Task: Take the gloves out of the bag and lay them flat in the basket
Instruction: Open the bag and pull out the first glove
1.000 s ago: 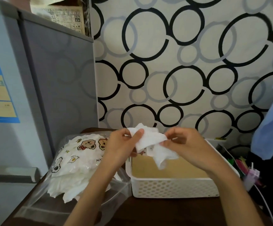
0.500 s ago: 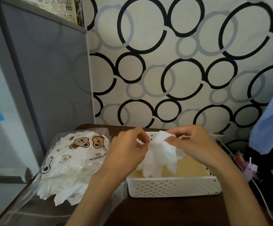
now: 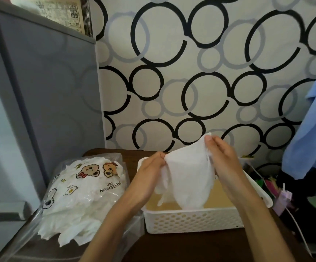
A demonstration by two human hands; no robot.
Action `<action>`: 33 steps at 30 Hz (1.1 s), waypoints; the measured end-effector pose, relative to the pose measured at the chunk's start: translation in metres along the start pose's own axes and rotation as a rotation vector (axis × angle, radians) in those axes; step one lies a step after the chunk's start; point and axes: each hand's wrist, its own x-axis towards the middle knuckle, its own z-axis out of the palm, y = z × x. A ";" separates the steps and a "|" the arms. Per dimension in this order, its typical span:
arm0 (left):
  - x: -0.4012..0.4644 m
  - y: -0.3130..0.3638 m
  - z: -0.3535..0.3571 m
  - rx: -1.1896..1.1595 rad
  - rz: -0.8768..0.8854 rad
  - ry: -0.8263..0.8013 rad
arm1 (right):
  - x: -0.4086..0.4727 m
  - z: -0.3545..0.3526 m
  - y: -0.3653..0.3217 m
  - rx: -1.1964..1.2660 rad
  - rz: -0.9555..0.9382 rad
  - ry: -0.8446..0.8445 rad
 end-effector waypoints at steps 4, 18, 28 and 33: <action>0.005 0.000 0.008 -0.165 -0.136 0.014 | -0.001 0.003 -0.001 0.055 -0.002 -0.036; 0.014 0.002 -0.004 0.371 0.369 0.464 | 0.003 -0.016 -0.004 -0.477 -0.648 0.482; 0.000 0.050 -0.064 0.479 0.623 0.663 | 0.006 0.006 -0.034 -0.154 -0.525 0.299; 0.039 0.027 -0.049 0.781 0.298 0.096 | 0.027 -0.018 0.019 -0.281 0.011 0.099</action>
